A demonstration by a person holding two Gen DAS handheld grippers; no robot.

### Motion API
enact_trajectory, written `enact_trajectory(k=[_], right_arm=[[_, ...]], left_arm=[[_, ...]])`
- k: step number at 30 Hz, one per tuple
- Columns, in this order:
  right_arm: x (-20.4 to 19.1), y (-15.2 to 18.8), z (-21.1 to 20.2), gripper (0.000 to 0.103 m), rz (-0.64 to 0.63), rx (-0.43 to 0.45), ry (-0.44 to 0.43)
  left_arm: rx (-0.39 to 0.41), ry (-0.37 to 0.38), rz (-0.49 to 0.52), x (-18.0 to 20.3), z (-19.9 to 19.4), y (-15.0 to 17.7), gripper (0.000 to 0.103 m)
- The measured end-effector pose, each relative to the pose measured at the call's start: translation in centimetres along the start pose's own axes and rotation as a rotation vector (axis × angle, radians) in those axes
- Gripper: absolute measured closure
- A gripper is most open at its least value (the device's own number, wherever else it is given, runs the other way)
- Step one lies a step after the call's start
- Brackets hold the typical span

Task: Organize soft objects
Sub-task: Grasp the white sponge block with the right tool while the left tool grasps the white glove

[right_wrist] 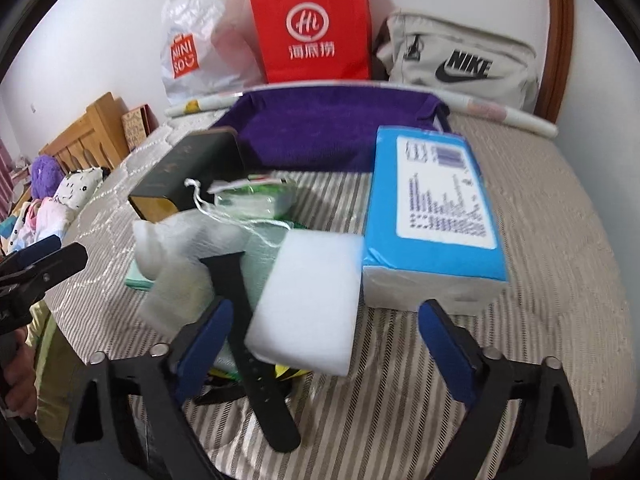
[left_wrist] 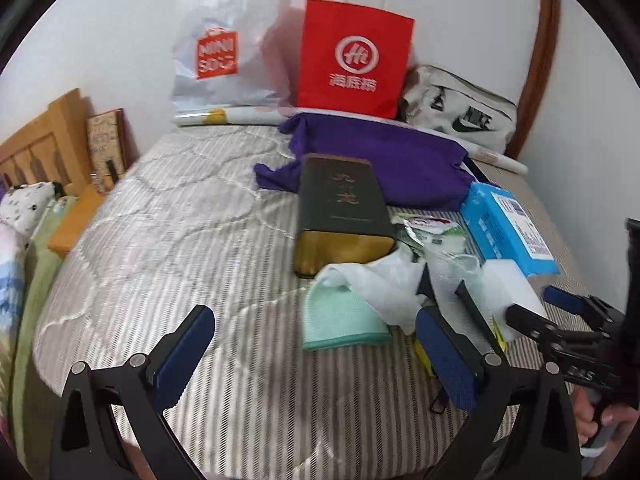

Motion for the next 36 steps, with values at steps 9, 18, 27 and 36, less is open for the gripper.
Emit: enact_trajectory(k=[9, 18, 27, 36], right_arm=[[0.2, 0.7, 0.5, 0.051, -0.034, -0.009, -0.073], [1.2, 2.7, -3.2, 0.052, -0.062, 0.013, -0.089], [6.6, 4.2, -3.2, 0.052, 0.031, -0.003, 0.014], [7.8, 5.0, -1.3, 0.05, 0.076, -0.04, 0.003]], left_arm=[[-0.044, 0.072, 0.073, 2.4, 4.2, -0.9, 0.002], [-0.099, 0.095, 0.069, 2.0, 7.3, -0.9, 0.033], [-0.095, 0.069, 0.073, -0.8, 5.5, 0.2, 0.078], [-0.109, 0.073, 0.105, -0.5, 6.9, 0.1, 0.053]])
Point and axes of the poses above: each gripper's, at about its wrist camera, not at the fingertips, and z roughly the way its jaws point, x to its right, y to its underside, the point moved 2 cm from there along z, roughly the way its jaws point, and after that the axes turned 2 degrees about x, right-handed, at the moved point
